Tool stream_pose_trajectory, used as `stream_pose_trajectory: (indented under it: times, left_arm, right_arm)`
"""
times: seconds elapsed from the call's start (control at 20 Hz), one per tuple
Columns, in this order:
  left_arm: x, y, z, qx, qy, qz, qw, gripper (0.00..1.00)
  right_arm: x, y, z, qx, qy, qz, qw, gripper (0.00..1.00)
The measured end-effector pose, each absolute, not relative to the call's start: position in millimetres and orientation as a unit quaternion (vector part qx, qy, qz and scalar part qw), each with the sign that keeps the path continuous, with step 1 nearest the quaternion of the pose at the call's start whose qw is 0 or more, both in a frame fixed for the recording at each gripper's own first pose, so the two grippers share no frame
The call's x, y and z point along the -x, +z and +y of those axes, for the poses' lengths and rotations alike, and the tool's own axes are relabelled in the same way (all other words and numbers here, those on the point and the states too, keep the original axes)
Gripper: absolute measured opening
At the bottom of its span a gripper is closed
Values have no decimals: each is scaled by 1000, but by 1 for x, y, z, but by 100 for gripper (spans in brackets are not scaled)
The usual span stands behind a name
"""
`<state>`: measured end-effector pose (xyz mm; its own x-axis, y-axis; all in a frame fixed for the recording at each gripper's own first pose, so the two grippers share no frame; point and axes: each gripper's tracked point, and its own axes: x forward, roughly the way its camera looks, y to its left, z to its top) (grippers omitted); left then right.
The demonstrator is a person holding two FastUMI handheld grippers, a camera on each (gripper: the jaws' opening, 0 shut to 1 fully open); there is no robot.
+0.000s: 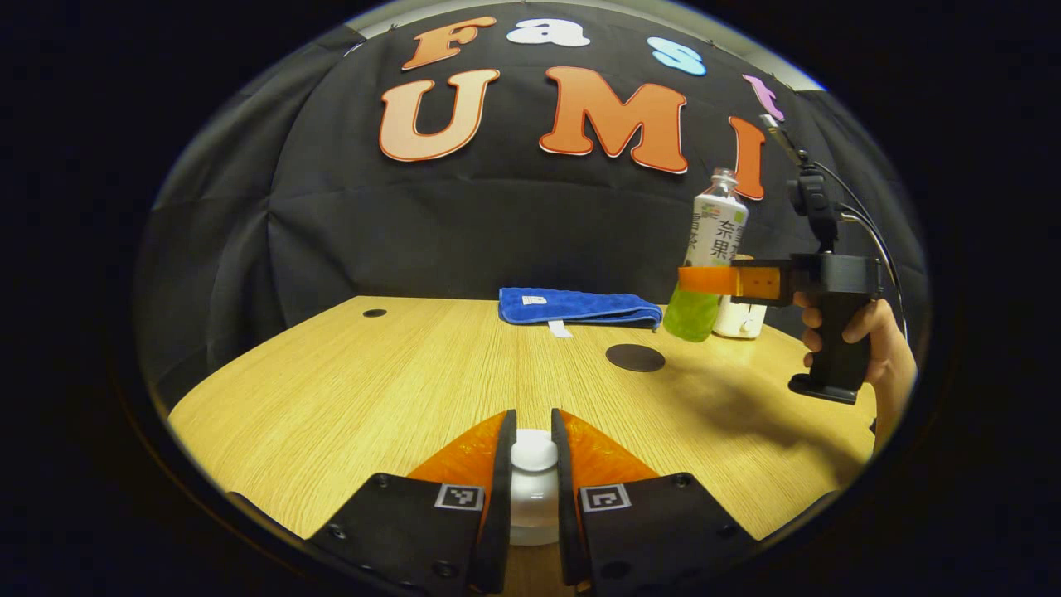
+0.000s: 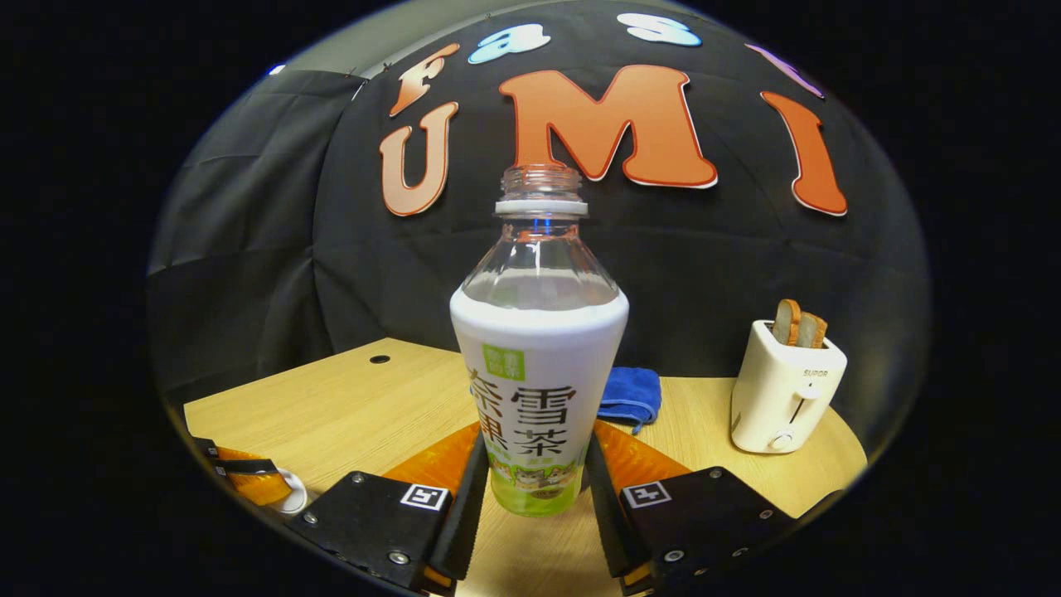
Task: Open the teacup lid with one hand, grasp the water bottle and pour water into the teacup with the other hand; after pouring, place the water bottle on the coaster and then close the teacup lid.
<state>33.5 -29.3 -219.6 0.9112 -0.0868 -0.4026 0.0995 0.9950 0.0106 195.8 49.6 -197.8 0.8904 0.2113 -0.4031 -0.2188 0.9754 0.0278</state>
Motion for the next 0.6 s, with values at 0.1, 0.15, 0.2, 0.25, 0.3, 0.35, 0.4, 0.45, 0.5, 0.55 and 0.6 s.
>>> stream_pose_trajectory:
  times: [0.1, 0.15, 0.2, 0.25, 0.3, 0.35, 0.4, 0.45, 0.5, 0.55, 0.6]
  left_arm:
    - [-34, -220, -31, -25, -51, 203, 978, 30]
    - [-33, -219, -30, -31, -53, 201, 978, 32]
    - [-31, -216, -30, -35, -55, 196, 978, 36]
    - [-33, -210, -31, -38, -55, 188, 980, 40]
    - [-32, -203, -31, -41, -54, 177, 982, 48]
    - [-33, -196, -29, -46, -51, 168, 983, 51]
    - [-33, -190, -29, -48, -52, 159, 985, 62]
    - [-33, -184, -30, -49, -53, 150, 986, 63]
    - [-34, -179, -30, -47, -53, 143, 987, 69]
    - [-32, -174, -30, -42, -53, 138, 988, 70]
    - [-29, -170, -29, -38, -51, 133, 989, 74]
  right_arm:
    - [-206, -205, 50, 7, 107, 206, 973, 62]
    - [-211, -207, 50, 1, 104, 204, 974, 62]
    - [-217, -210, 48, -4, 100, 203, 974, 62]
    - [-223, -213, 47, -8, 97, 203, 974, 62]
    - [-229, -216, 46, -10, 94, 203, 975, 62]
    - [-234, -220, 45, -11, 91, 203, 975, 62]
    - [-239, -224, 44, -12, 89, 204, 975, 62]
    - [-244, -228, 46, -15, 89, 206, 974, 62]
    - [-250, -231, 48, -18, 89, 207, 974, 62]
    - [-253, -235, 49, -21, 89, 206, 974, 61]
    - [-258, -239, 50, -20, 87, 207, 974, 62]
